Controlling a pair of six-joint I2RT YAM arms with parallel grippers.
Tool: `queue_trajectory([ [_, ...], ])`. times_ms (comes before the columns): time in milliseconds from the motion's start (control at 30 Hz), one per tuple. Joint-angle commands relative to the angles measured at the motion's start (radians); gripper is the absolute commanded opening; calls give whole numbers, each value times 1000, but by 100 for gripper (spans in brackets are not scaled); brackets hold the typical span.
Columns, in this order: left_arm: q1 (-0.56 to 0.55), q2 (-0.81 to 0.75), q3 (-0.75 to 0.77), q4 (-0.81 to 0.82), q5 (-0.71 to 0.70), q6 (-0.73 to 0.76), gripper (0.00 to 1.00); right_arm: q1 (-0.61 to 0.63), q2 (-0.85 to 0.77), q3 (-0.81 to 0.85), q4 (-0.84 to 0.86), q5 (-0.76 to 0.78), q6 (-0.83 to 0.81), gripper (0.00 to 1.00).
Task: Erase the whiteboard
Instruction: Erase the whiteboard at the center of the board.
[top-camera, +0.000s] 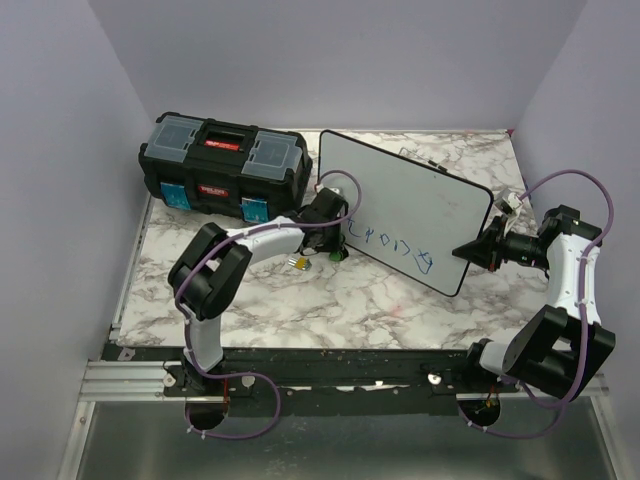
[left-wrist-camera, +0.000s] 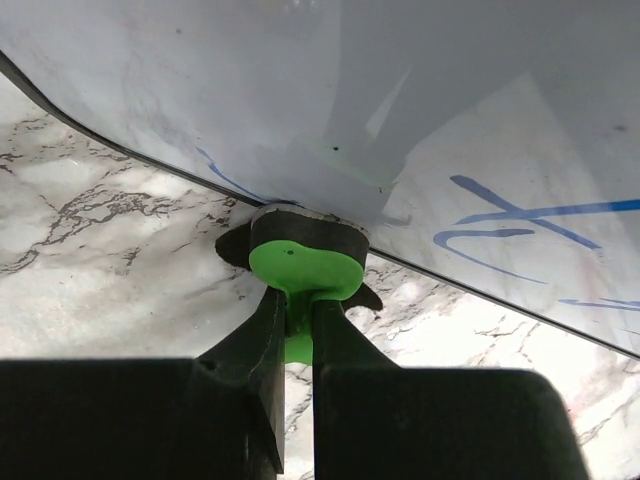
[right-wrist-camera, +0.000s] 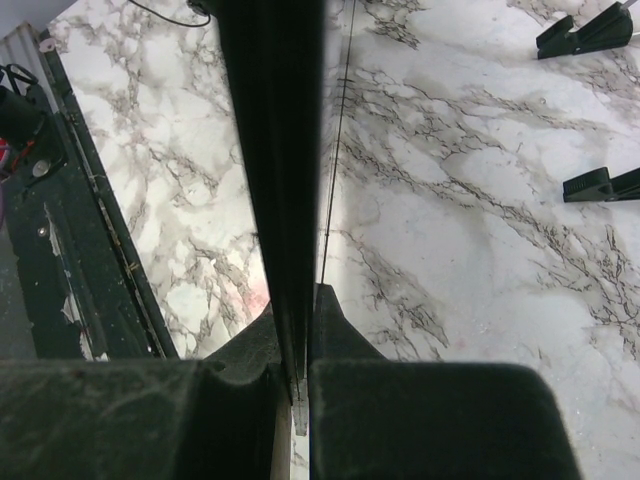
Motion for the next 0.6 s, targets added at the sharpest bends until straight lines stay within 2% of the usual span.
queue_trajectory([
  [0, 40, 8, -17, 25, 43, 3, 0, 19, -31, 1, -89, -79, 5, 1],
  [233, 129, -33, -21, -32, 23, 19, 0, 19, -38, 1, -89, -81, 7, 1],
  [500, 149, -16, -6, -65, 28, 23, 0, 19, -41, -1, -89, -81, 6, 1],
  [567, 130, 15, 35, -70, 93, 25, 0, 19, -38, 2, -90, -84, 8, 1],
])
